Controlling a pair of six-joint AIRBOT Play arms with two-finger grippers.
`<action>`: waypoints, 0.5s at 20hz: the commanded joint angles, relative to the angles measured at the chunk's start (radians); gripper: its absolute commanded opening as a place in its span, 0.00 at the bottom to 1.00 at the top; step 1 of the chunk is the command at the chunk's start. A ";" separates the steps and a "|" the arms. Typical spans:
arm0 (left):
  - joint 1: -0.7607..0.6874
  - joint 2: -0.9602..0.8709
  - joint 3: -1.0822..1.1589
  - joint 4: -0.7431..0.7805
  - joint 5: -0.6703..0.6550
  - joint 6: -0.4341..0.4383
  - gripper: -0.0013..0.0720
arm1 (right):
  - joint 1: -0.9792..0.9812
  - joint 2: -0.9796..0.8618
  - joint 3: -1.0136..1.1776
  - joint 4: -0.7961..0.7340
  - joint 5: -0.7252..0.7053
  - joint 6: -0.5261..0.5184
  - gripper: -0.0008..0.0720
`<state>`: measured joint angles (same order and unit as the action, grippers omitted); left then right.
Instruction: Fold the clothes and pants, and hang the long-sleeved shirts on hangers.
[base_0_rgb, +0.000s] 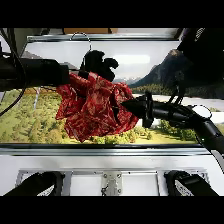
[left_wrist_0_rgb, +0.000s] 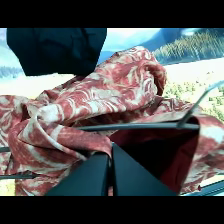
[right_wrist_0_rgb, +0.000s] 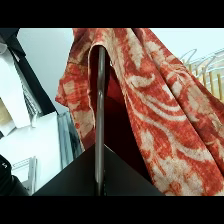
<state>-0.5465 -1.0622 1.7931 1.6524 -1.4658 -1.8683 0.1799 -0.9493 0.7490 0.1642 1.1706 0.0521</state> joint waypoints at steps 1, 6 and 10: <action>-0.013 -0.037 0.092 0.043 -0.065 0.023 0.03 | 0.001 -0.001 0.001 0.005 -0.006 0.000 0.01; -0.012 -0.046 0.200 0.059 -0.079 0.032 0.91 | 0.001 -0.001 0.001 0.006 -0.015 0.008 0.01; -0.012 -0.040 0.242 0.060 -0.079 0.034 0.91 | 0.000 0.000 0.001 0.018 -0.015 0.008 0.01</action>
<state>-0.5579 -1.1049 2.0045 1.7065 -1.5387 -1.8393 0.1802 -0.9497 0.7494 0.1711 1.1564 0.0555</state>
